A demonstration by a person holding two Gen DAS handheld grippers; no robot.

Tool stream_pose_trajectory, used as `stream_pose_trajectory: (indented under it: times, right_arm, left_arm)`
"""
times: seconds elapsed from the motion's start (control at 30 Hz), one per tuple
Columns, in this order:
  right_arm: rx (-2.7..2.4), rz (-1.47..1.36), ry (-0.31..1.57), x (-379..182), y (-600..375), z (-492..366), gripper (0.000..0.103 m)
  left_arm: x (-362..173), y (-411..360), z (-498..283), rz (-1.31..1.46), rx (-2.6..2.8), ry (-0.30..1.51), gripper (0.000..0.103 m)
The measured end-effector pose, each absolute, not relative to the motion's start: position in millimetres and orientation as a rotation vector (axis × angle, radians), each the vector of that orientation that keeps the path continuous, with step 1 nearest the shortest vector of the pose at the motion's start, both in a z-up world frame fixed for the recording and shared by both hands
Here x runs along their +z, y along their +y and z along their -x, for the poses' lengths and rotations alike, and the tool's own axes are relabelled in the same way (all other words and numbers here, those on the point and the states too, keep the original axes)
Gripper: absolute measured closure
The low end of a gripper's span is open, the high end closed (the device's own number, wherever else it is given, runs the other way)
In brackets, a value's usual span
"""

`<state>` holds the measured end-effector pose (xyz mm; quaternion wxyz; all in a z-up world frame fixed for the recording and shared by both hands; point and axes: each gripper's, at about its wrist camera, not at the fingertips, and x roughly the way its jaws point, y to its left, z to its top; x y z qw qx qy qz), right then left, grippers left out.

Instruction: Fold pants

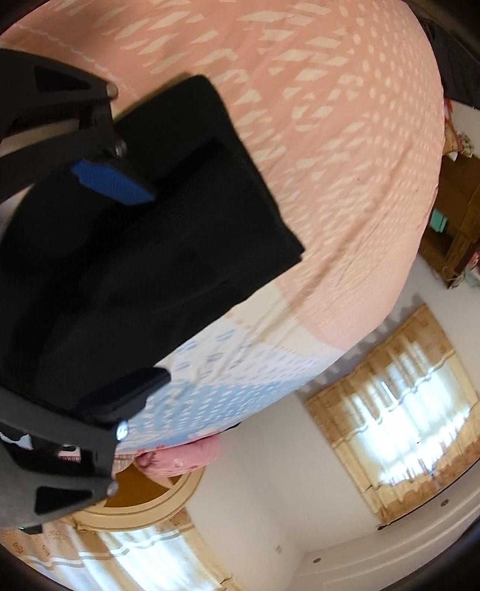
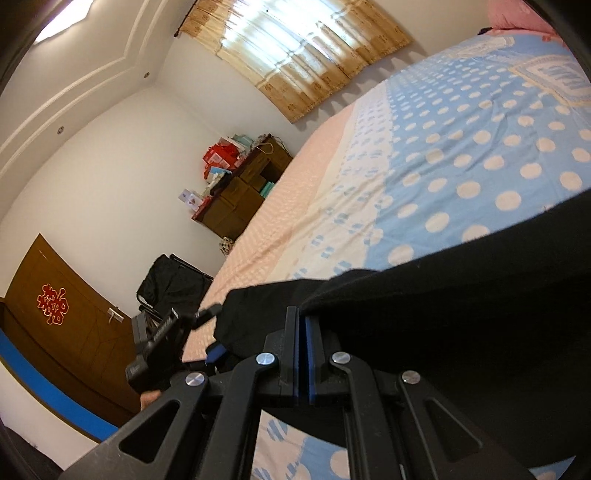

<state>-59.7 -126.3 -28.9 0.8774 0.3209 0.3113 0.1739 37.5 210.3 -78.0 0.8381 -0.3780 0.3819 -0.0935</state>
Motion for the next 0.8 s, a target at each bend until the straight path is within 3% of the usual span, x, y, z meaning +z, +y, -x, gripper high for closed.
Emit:
stream_pose_trajectory:
  times: [0.03, 0.1, 0.17, 0.67, 0.8]
  right_arm:
    - [0.362, -0.671, 0.657, -31.6, -126.1, 60.9, 0.100]
    - [0.359, -0.669, 0.673, -36.5, -124.8, 63.7, 0.100]
    - [0.355, -0.651, 0.679, -38.3, -121.9, 67.2, 0.100]
    - [0.390, -0.571, 0.692, -25.9, -106.8, 88.1, 0.100]
    - [0.389, -0.515, 0.746, -43.0, -95.7, 93.7, 0.100]
  left_arm:
    - [-77.0, 210.0, -37.2, 0.778, -0.189, 0.801, 0.036]
    - [-74.5, 209.6, -36.0, 0.732, -0.191, 0.787, 0.073]
    - [-73.9, 210.1, -35.6, 0.730, -0.216, 0.776, 0.093]
    - [-39.6, 227.0, -9.2, 0.536, -0.195, 0.724, 0.095]
    - [-52.3, 232.0, -7.2, 0.497, -0.162, 0.752, 0.095]
